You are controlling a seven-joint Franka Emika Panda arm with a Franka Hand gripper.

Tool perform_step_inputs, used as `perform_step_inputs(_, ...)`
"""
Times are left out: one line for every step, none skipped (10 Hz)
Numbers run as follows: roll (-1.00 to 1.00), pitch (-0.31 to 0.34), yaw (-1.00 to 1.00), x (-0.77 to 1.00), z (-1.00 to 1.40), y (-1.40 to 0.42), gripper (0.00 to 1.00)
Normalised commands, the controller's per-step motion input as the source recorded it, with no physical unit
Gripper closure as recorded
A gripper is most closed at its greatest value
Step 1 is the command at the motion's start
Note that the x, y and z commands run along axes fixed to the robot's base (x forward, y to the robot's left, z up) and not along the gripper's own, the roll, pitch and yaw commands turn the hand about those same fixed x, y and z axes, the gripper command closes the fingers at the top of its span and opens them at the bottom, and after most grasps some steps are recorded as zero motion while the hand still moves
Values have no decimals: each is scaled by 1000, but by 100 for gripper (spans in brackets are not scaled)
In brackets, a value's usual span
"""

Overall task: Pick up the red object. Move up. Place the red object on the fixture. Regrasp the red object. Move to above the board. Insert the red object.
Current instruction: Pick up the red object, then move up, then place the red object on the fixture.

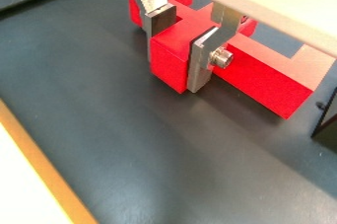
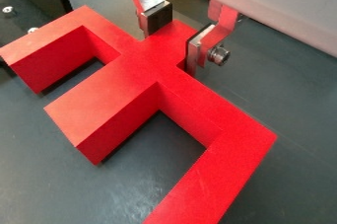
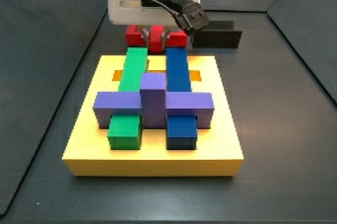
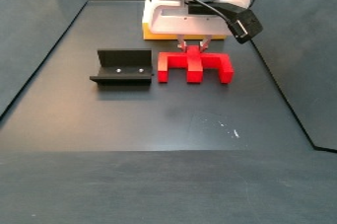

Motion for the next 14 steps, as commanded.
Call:
perform_step_inputs(0,0,0,0,0,0,100)
perform_step_inputs(0,0,0,0,0,0,100)
perform_step_inputs(0,0,0,0,0,0,100)
perform_step_inputs(0,0,0,0,0,0,100)
perform_step_inputs(0,0,0,0,0,0,100)
perform_step_inputs(0,0,0,0,833,0,100)
perform_step_inputs(3,-12,20,-3,872,29,100)
perform_step_inputs(6,13,26,-77,697,34,100)
perform_step_inputs(11,-15,12,-59,380,18,100)
perform_step_inputs(-20,0,0,0,0,0,100)
perform_step_inputs(-763,-169,0,200,271,320,100)
perform_step_inputs(-991,0,-83,354,477,400,100)
perform_step_inputs(-986,0,-131,569,491,263,100)
perform_step_inputs(-986,0,-117,666,443,191,100)
